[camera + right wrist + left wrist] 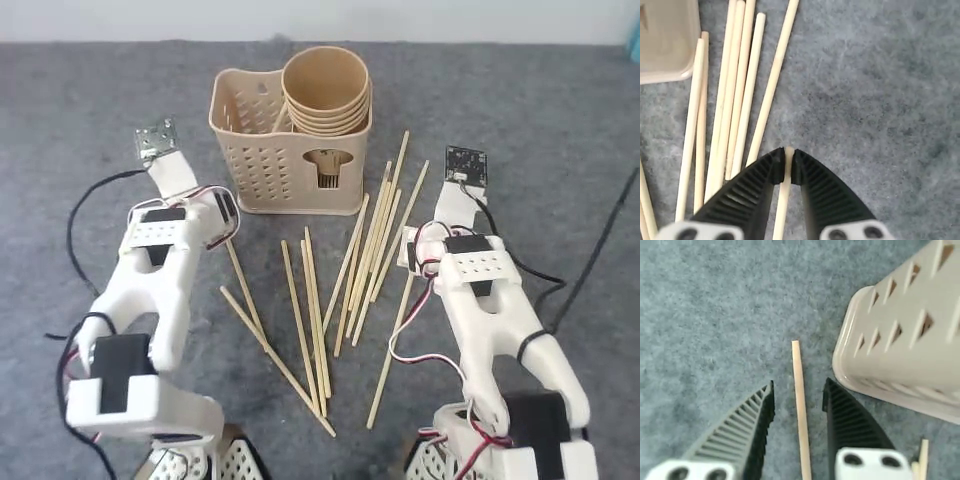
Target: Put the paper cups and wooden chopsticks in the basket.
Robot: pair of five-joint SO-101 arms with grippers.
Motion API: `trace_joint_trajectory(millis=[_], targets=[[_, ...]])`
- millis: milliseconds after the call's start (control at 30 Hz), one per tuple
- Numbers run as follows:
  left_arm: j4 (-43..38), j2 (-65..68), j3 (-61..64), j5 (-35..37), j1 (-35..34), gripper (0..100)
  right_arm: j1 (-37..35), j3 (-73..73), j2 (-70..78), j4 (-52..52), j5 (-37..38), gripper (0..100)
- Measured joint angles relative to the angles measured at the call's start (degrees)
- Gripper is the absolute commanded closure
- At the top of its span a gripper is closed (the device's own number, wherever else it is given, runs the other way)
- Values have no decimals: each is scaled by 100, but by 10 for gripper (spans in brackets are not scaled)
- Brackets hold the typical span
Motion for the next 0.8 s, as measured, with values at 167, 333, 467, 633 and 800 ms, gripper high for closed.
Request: trace_joint_trajectory(millis=[167, 333, 467, 633, 800], targets=[[0, 352, -132, -18, 88, 845, 0, 0, 0, 0, 18, 991], [378, 1081, -782, -9, 105, 845, 0, 0, 0, 0, 18, 991], [1020, 1530, -1459, 9, 105, 896, 0, 0, 0, 0, 18, 991], [1178, 1574, -1644, 9, 141, 985, 0, 0, 0, 0, 18, 991], [1178, 1477, -1503, 9, 141, 986, 0, 0, 0, 0, 18, 991]])
